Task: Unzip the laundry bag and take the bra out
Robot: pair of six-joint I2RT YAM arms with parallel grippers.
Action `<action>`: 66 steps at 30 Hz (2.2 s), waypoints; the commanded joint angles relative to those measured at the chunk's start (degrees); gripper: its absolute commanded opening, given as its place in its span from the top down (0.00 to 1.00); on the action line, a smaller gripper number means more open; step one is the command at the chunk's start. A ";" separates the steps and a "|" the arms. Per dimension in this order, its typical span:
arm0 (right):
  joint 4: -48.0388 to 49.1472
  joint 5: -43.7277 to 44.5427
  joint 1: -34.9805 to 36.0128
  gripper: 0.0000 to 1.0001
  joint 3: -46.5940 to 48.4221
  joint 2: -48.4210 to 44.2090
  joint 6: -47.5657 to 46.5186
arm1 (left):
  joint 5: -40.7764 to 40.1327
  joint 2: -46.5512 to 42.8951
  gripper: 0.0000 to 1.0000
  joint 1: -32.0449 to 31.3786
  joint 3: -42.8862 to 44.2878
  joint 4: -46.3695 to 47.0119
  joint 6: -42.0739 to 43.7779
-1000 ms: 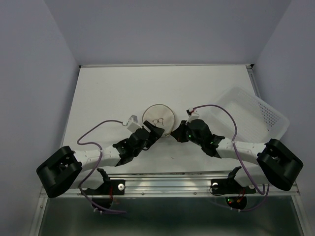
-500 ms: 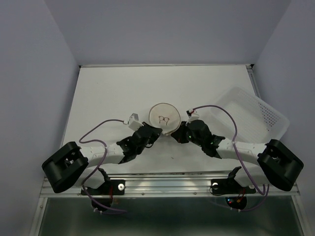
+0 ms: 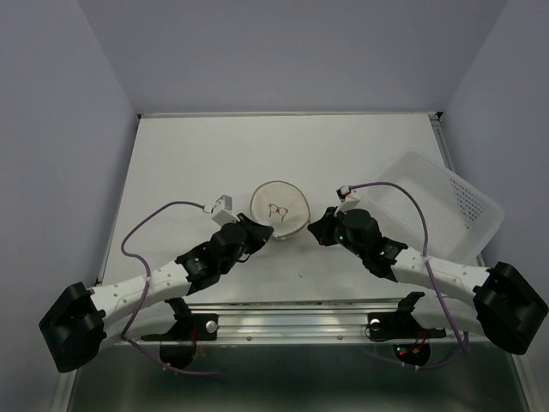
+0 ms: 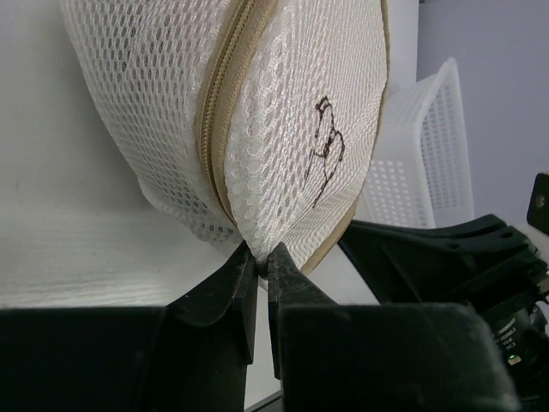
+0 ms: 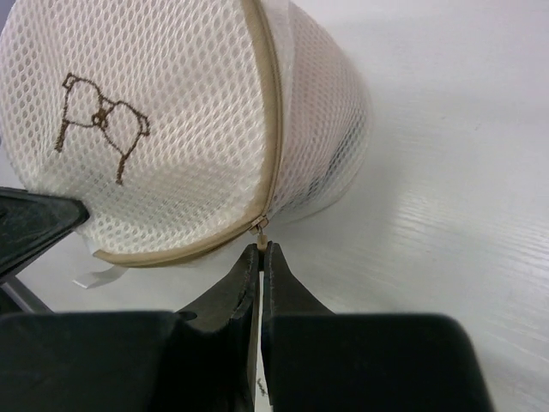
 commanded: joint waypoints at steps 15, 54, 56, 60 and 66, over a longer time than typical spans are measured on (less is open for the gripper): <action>-3.38 -2.71 -3.00 0.99 0.02 -5.85 -11.32 | 6.15 -3.87 1.00 9.63 1.47 -10.63 14.99; 8.30 -11.59 -3.00 0.99 -1.21 3.02 -2.27 | 4.06 18.11 0.11 0.42 8.60 9.41 1.38; 8.13 -11.68 -3.00 0.99 -1.39 2.84 -2.27 | 3.44 18.63 0.11 0.50 8.86 10.64 0.68; 8.13 -11.68 -3.00 0.99 -1.65 2.32 -2.27 | 3.17 21.36 0.13 0.68 10.70 10.82 0.41; 7.95 -11.94 -3.00 0.99 -1.56 2.40 -2.27 | 5.80 26.19 0.25 0.68 12.46 13.89 -0.29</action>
